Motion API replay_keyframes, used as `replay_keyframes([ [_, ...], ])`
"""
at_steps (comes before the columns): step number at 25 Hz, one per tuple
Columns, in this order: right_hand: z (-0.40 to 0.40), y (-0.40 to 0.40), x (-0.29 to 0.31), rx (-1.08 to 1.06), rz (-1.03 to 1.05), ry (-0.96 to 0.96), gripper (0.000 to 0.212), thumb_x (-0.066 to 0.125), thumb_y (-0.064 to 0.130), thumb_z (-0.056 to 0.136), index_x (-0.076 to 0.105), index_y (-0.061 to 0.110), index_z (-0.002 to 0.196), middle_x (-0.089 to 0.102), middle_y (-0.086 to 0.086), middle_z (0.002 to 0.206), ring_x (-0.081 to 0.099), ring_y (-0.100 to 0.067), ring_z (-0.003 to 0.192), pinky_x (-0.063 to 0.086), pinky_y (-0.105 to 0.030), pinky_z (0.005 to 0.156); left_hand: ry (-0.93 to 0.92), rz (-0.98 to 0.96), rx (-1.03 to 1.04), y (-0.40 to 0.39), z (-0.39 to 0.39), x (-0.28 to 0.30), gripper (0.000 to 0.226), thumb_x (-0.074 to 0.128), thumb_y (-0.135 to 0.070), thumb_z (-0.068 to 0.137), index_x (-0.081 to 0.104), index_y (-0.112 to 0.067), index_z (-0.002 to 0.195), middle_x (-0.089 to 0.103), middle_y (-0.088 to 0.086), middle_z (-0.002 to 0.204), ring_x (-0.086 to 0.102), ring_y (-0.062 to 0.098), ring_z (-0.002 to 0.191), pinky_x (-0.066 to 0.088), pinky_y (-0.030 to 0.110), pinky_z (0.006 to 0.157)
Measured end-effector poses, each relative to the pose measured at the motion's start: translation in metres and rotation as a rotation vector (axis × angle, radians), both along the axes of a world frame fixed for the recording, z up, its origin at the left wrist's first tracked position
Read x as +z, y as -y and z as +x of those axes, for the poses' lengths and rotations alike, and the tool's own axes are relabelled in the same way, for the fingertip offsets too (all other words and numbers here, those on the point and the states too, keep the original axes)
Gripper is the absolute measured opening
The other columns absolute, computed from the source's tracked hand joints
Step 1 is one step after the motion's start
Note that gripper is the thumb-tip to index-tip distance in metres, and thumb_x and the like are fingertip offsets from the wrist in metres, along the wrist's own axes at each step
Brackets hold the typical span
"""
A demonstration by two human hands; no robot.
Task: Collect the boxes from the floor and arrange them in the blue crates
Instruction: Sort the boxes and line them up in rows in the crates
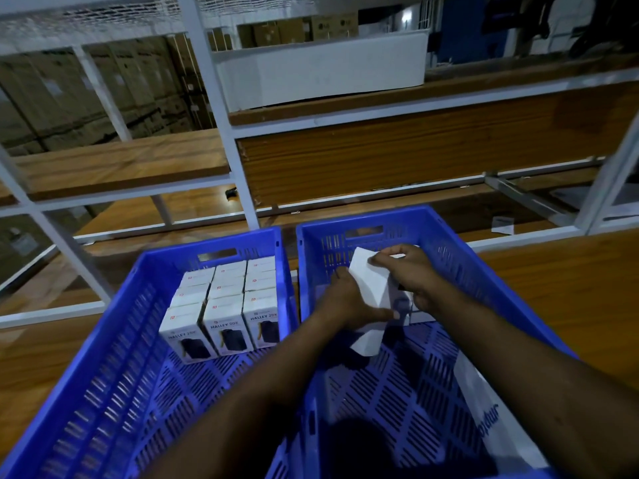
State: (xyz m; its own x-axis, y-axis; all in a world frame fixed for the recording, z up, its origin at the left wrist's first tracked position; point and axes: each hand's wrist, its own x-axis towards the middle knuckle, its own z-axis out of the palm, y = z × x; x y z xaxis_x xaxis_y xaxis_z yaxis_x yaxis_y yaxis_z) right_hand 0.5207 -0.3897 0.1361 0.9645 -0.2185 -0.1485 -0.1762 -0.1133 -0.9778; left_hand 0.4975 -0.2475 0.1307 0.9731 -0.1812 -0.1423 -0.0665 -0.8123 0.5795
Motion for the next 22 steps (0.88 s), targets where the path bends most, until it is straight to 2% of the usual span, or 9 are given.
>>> replay_keyframes([
  [3, -0.005, -0.004, 0.007, 0.068, 0.064, -0.019, 0.039, 0.077, 0.044, 0.08, 0.064, 0.015, 0.103, 0.07, -0.007, 0.101, 0.065, -0.022, 0.089, 0.054, -0.038, 0.073, -0.008, -0.093, 0.071, -0.001, 0.002, -0.003, 0.103, 0.084, -0.054, 0.071, 0.026, -0.006, 0.142, 0.047, 0.009, 0.136, 0.053, 0.029, 0.121, 0.05, 0.038, 0.088],
  [5, -0.008, -0.001, 0.014, 0.17, 0.254, -0.037, 0.045, 0.065, 0.05, 0.088, 0.065, 0.011, 0.11, 0.073, -0.009, 0.104, 0.069, -0.023, 0.093, 0.056, -0.036, 0.074, -0.111, -0.344, 0.109, -0.006, 0.003, 0.003, 0.081, 0.079, -0.046, 0.081, 0.036, -0.008, 0.138, 0.053, 0.007, 0.131, 0.057, 0.024, 0.114, 0.052, 0.034, 0.083],
  [7, -0.004, 0.006, 0.016, 0.164, 0.409, 0.005, 0.038, 0.058, 0.042, 0.095, 0.066, 0.01, 0.114, 0.071, -0.015, 0.112, 0.068, -0.027, 0.103, 0.057, -0.038, 0.081, -0.252, -0.653, 0.086, -0.009, 0.003, 0.011, 0.046, 0.07, -0.039, 0.091, 0.055, -0.011, 0.126, 0.067, 0.01, 0.124, 0.066, 0.021, 0.103, 0.055, 0.03, 0.079],
  [8, -0.002, 0.009, 0.015, 0.142, 0.42, 0.031, 0.03, 0.06, 0.034, 0.096, 0.065, 0.011, 0.114, 0.069, -0.017, 0.118, 0.067, -0.028, 0.106, 0.057, -0.037, 0.082, -0.326, -0.797, 0.09, -0.009, 0.002, 0.016, 0.034, 0.065, -0.038, 0.095, 0.062, -0.015, 0.119, 0.07, 0.011, 0.12, 0.067, 0.023, 0.103, 0.056, 0.034, 0.085],
  [10, -0.003, 0.009, 0.012, 0.155, 0.32, 0.026, 0.026, 0.068, 0.025, 0.091, 0.062, 0.015, 0.114, 0.066, -0.014, 0.123, 0.065, -0.024, 0.104, 0.055, -0.035, 0.081, -0.459, -1.083, 0.12, -0.011, -0.001, 0.023, 0.029, 0.057, -0.04, 0.098, 0.063, -0.018, 0.116, 0.07, 0.013, 0.118, 0.065, 0.031, 0.111, 0.05, 0.049, 0.103],
  [12, -0.008, 0.004, 0.009, 0.264, 0.251, -0.072, 0.026, 0.069, 0.033, 0.09, 0.063, 0.018, 0.109, 0.069, -0.007, 0.115, 0.065, -0.02, 0.097, 0.054, -0.035, 0.078, -0.513, -1.266, 0.164, -0.016, 0.002, 0.024, 0.035, 0.049, -0.045, 0.1, 0.058, -0.019, 0.122, 0.067, 0.017, 0.116, 0.062, 0.035, 0.11, 0.047, 0.052, 0.103],
  [15, -0.019, -0.003, 0.012, 0.43, 0.25, -0.202, 0.035, 0.062, 0.049, 0.091, 0.067, 0.02, 0.108, 0.073, -0.003, 0.106, 0.067, -0.023, 0.098, 0.056, -0.036, 0.078, -0.501, -1.266, 0.272, -0.022, 0.01, 0.02, 0.049, 0.047, -0.055, 0.096, 0.058, -0.02, 0.128, 0.068, 0.021, 0.118, 0.064, 0.037, 0.111, 0.048, 0.05, 0.1],
  [17, -0.02, -0.007, 0.01, 0.396, 0.234, -0.194, 0.043, 0.064, 0.051, 0.089, 0.066, 0.015, 0.113, 0.074, -0.006, 0.108, 0.068, -0.025, 0.1, 0.056, -0.037, 0.078, -0.481, -1.232, 0.351, -0.021, 0.012, 0.018, 0.052, 0.05, -0.06, 0.094, 0.06, -0.022, 0.128, 0.071, 0.02, 0.119, 0.066, 0.038, 0.113, 0.051, 0.052, 0.1],
  [22, -0.015, -0.01, 0.005, 0.131, 0.078, 0.004, 0.051, 0.076, 0.035, 0.084, 0.05, 0.015, 0.124, 0.067, -0.001, 0.101, 0.067, -0.018, 0.086, 0.053, -0.031, 0.068, -0.389, -1.157, 0.499, -0.011, 0.011, 0.014, 0.037, 0.045, -0.034, 0.106, 0.056, -0.01, 0.132, 0.07, 0.012, 0.115, 0.068, 0.031, 0.104, 0.056, 0.043, 0.084],
])
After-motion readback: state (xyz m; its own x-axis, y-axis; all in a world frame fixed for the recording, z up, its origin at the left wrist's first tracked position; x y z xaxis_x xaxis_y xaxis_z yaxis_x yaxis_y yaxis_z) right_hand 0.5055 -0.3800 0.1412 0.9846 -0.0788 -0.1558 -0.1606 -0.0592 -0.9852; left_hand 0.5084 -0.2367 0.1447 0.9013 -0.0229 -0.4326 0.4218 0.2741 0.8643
